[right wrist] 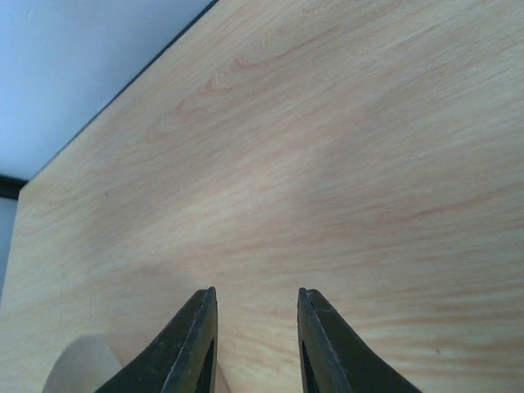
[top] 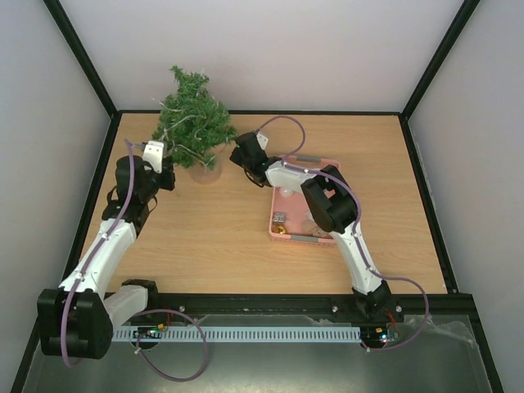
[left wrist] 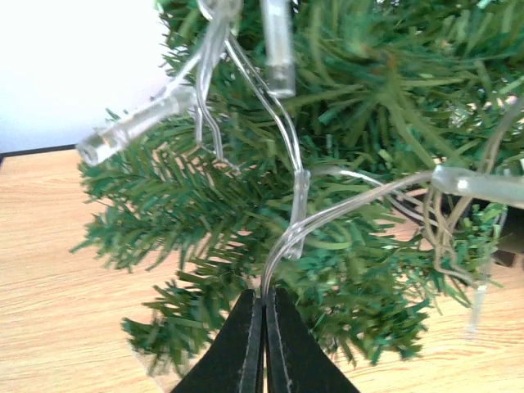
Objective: Decorate the small christmas tree
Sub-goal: Wrap the decoration item around the Christmas tree.
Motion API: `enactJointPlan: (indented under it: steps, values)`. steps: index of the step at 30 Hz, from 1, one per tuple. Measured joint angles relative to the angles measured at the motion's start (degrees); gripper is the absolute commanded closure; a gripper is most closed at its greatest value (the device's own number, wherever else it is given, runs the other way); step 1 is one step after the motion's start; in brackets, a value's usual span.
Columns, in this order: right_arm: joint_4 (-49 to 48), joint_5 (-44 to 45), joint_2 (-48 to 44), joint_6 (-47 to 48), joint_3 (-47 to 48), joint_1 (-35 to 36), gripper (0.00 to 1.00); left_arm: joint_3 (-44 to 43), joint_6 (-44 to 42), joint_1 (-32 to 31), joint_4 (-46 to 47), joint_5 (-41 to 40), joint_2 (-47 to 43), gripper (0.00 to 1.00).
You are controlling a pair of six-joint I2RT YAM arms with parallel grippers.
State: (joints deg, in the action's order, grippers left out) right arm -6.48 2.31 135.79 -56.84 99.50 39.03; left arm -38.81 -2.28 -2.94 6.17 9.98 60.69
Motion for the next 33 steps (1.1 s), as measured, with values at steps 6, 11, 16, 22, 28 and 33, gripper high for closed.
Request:
enactJointPlan:
  steps: [6, 11, 16, 22, 28, 33]
  values:
    - [-1.31, -3.63, -5.31, -1.73, -5.88, 0.37, 0.65, -0.11, -1.29, 0.13, -1.55, -4.13, -2.32, 0.98]
    - [-3.61, -5.11, -6.82, -5.77, -8.28, 1.62, 0.65, -1.44, -1.77, 1.16, -2.67, -4.74, -4.90, 0.98]
    - [-5.75, -5.92, -7.15, -10.29, -12.04, 4.37, 0.66, -1.64, -2.19, 2.01, -2.93, -5.16, -5.62, 0.97]
    - [-8.98, -6.12, -7.82, -14.84, -15.80, 6.64, 0.66, -1.64, -2.95, 2.27, -3.10, -6.01, -6.32, 0.98]
    - [-10.99, -6.12, -7.54, -17.90, -15.02, 7.08, 0.66, -1.64, -3.17, 2.27, -3.08, -6.05, -6.56, 0.97]
    - [-12.17, -6.29, -5.40, -19.12, -12.57, 7.13, 0.65, -1.64, -3.17, 2.27, -3.08, -5.97, -6.56, 0.98]
